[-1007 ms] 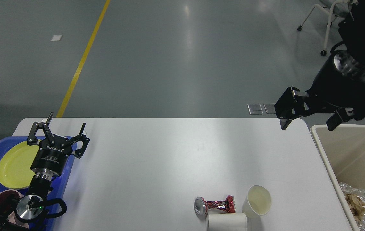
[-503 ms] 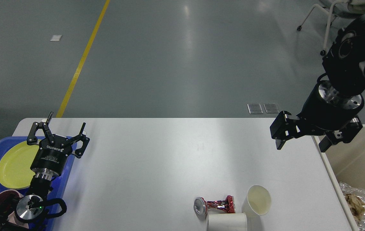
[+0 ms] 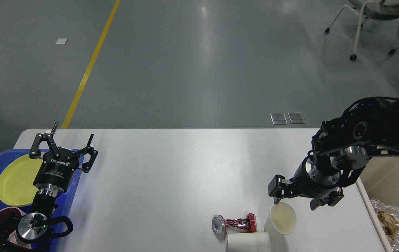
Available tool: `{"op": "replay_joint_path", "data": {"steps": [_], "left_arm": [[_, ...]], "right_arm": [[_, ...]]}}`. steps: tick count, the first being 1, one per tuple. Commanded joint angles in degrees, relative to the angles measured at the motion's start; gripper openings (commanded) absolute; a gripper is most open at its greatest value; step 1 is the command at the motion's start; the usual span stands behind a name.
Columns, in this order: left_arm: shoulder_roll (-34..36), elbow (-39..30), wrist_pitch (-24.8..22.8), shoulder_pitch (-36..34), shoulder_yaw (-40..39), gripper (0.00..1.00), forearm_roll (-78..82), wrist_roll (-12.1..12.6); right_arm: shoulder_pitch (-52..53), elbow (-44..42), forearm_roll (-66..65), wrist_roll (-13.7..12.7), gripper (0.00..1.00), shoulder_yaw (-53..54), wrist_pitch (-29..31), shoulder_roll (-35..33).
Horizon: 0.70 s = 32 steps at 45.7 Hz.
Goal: Tidy desktop
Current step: 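Grasp the white paper cup with the right gripper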
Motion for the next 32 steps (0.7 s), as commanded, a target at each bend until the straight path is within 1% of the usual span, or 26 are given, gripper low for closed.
{"op": "replay_joint_path", "data": {"steps": [1,3,12,13,16,20,25,27,29,32], "left_arm": [[0.0,0.0,0.0,0.0,0.0,0.96,0.0,0.0],[0.0,0.0,0.0,0.0,0.0,0.97,0.0,0.0],[0.0,0.0,0.0,0.0,0.0,0.96,0.0,0.0],[0.0,0.0,0.0,0.0,0.0,0.96,0.0,0.0],[0.0,0.0,0.0,0.0,0.0,0.96,0.0,0.0],[0.0,0.0,0.0,0.0,0.0,0.96,0.0,0.0],[0.0,0.0,0.0,0.0,0.0,0.96,0.0,0.0],[0.0,0.0,0.0,0.0,0.0,0.96,0.0,0.0],[0.0,0.0,0.0,0.0,0.0,0.96,0.0,0.0],[0.0,0.0,0.0,0.0,0.0,0.97,0.0,0.0]], "right_arm": [[-4.8,-1.6,-0.6,0.0,0.94,-0.6,-5.0,1.1],[-6.6,-2.8,-0.6,0.0,0.94,-1.5,-6.0,2.0],[-8.5,-3.1,-0.5,0.0,0.93,-1.4,-6.5,3.9],[-8.8,-3.2,-0.5,0.0,0.91,-1.4,-6.6,4.1],[-10.0,-3.5,-0.5,0.0,0.80,-1.4,-7.9,4.4],[-12.3,-4.6,-0.2,0.0,0.78,-1.6,-10.3,5.5],[-13.9,-5.3,0.4,0.0,0.56,-1.9,-11.8,5.6],[-14.1,-5.4,0.4,0.0,0.44,-1.9,-11.6,5.6],[-14.1,-5.4,0.5,0.0,0.29,-1.9,-11.2,5.5],[-14.2,-5.3,1.0,0.0,0.12,-1.9,-10.9,5.4]]}}
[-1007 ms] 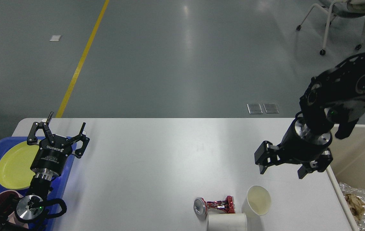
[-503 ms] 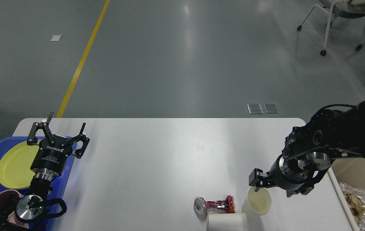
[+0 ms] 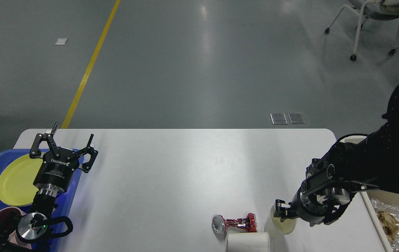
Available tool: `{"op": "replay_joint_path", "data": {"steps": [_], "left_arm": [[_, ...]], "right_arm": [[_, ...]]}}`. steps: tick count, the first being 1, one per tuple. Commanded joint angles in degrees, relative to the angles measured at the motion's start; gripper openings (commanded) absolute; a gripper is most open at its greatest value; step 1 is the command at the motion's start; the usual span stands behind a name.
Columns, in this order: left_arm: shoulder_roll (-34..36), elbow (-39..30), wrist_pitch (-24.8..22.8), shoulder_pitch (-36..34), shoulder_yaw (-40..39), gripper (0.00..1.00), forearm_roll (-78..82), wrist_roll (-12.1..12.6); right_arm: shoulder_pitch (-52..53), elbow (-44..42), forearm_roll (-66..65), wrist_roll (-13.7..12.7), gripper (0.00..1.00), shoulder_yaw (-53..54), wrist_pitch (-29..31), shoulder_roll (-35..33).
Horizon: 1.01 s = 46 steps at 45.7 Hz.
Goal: Tidy desktop
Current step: 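Grasp the white paper cup with the right gripper, then lift the paper cup and drop it into the white bin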
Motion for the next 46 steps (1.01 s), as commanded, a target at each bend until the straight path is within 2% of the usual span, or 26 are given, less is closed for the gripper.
{"op": "replay_joint_path", "data": {"steps": [1,2,14,22,32,35,41,46], "left_arm": [[0.0,0.0,0.0,0.0,0.0,0.96,0.0,0.0],[0.0,0.0,0.0,0.0,0.0,0.96,0.0,0.0],[0.0,0.0,0.0,0.0,0.0,0.96,0.0,0.0],[0.0,0.0,0.0,0.0,0.0,0.96,0.0,0.0],[0.0,0.0,0.0,0.0,0.0,0.96,0.0,0.0],[0.0,0.0,0.0,0.0,0.0,0.96,0.0,0.0],[0.0,0.0,0.0,0.0,0.0,0.96,0.0,0.0],[0.0,0.0,0.0,0.0,0.0,0.96,0.0,0.0]], "right_arm": [[-0.3,0.1,0.8,0.0,0.05,0.0,0.7,-0.3],[-0.3,0.2,1.3,0.0,0.00,0.0,0.8,-0.3],[-0.4,0.7,8.2,0.1,0.00,0.0,0.4,-0.3],[-0.2,0.5,8.2,0.0,0.00,0.1,-0.3,-0.3],[2.9,1.0,8.3,0.1,0.00,0.2,1.8,-2.4],[6.1,1.9,8.3,0.1,0.00,0.1,6.3,-4.5],[15.7,2.0,8.3,0.1,0.00,-0.5,22.1,-8.2],[25.0,2.3,8.3,0.2,0.00,-1.9,31.0,-10.9]]}}
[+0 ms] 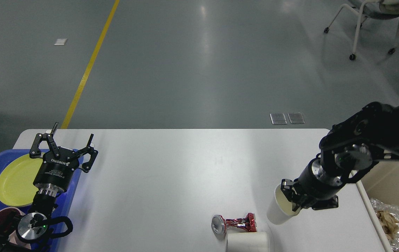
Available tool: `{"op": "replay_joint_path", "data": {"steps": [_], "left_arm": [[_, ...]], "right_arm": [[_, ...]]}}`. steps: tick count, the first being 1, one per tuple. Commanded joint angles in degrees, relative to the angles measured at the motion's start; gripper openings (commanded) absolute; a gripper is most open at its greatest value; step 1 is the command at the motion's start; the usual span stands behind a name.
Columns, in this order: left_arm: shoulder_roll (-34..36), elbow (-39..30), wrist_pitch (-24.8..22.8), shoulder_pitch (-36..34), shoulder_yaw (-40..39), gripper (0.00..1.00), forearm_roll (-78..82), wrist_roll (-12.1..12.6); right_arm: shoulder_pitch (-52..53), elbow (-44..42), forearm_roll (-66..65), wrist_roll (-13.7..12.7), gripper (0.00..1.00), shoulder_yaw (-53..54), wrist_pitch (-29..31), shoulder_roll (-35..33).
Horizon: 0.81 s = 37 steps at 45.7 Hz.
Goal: Tidy desktop
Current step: 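Lift the paper cup and drop it into the white bin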
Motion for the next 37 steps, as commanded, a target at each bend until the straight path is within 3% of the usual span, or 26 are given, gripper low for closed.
{"op": "replay_joint_path", "data": {"steps": [1,14,28,37], "left_arm": [[0.0,0.0,0.0,0.0,-0.1,0.96,0.0,0.0],[0.0,0.0,0.0,0.0,0.0,0.96,0.0,0.0],[0.0,0.0,0.0,0.0,0.0,0.96,0.0,0.0],[0.0,0.0,0.0,0.0,0.0,0.96,0.0,0.0]], "right_arm": [[10.8,0.5,-0.1,0.1,0.00,-1.6,10.5,-3.0],[33.7,3.7,0.0,0.4,0.00,-7.8,20.7,-3.7],[33.5,4.1,-0.1,0.4,0.00,-8.7,20.3,-3.6],[28.8,-0.8,-0.1,0.4,0.00,-18.1,17.3,-4.7]]}}
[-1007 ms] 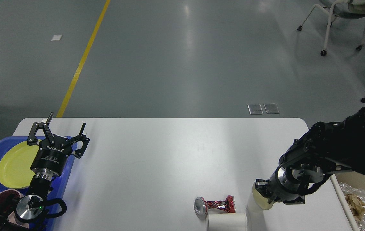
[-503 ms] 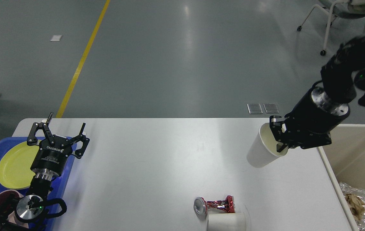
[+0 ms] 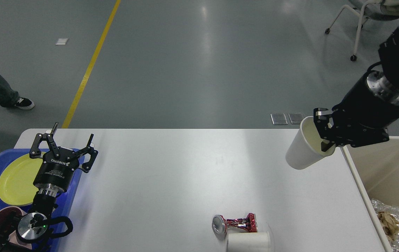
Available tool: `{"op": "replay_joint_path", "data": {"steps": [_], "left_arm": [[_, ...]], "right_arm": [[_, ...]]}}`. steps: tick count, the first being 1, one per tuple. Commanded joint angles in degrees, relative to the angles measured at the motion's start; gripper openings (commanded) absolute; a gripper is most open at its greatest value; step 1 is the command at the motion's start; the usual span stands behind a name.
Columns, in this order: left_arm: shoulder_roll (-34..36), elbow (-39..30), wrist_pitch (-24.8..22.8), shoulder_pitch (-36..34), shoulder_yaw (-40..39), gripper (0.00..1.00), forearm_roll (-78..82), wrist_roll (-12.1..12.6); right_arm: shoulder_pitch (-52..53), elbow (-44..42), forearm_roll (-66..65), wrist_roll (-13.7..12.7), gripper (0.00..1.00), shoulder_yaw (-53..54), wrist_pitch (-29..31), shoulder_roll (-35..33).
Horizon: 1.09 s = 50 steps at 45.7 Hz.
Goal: Tidy desktop
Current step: 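Lift the paper cup and drop it into the white bin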
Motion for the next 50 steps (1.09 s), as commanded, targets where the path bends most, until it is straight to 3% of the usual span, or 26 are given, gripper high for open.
{"op": "replay_joint_path", "data": {"steps": [1,15,22,29,34,42,50], "left_arm": [[0.0,0.0,0.0,0.0,0.0,0.96,0.0,0.0],[0.0,0.0,0.0,0.0,0.0,0.96,0.0,0.0],[0.0,0.0,0.0,0.0,0.0,0.96,0.0,0.0],[0.0,0.0,0.0,0.0,0.0,0.96,0.0,0.0],[0.0,0.0,0.0,0.0,0.0,0.96,0.0,0.0],[0.0,0.0,0.0,0.0,0.0,0.96,0.0,0.0],[0.0,0.0,0.0,0.0,0.0,0.96,0.0,0.0]], "right_arm": [[-5.6,-4.6,-0.1,0.0,0.00,-6.4,-2.8,-1.7],[-32.7,-29.1,-3.9,-0.3,0.00,-7.3,-11.3,-19.6],[-53.3,-44.3,-4.5,-0.2,0.00,4.6,-15.1,-22.7],[-71.1,-56.0,-4.5,-0.2,0.00,13.8,-19.4,-22.1],[-80.5,-60.7,-4.5,-0.1,0.00,19.0,-26.8,-21.4],[-96.5,-72.3,-4.1,0.0,0.00,21.4,-42.7,-12.8],[-107.1,-80.7,-3.7,0.0,0.00,23.1,-46.8,-6.3]]}}
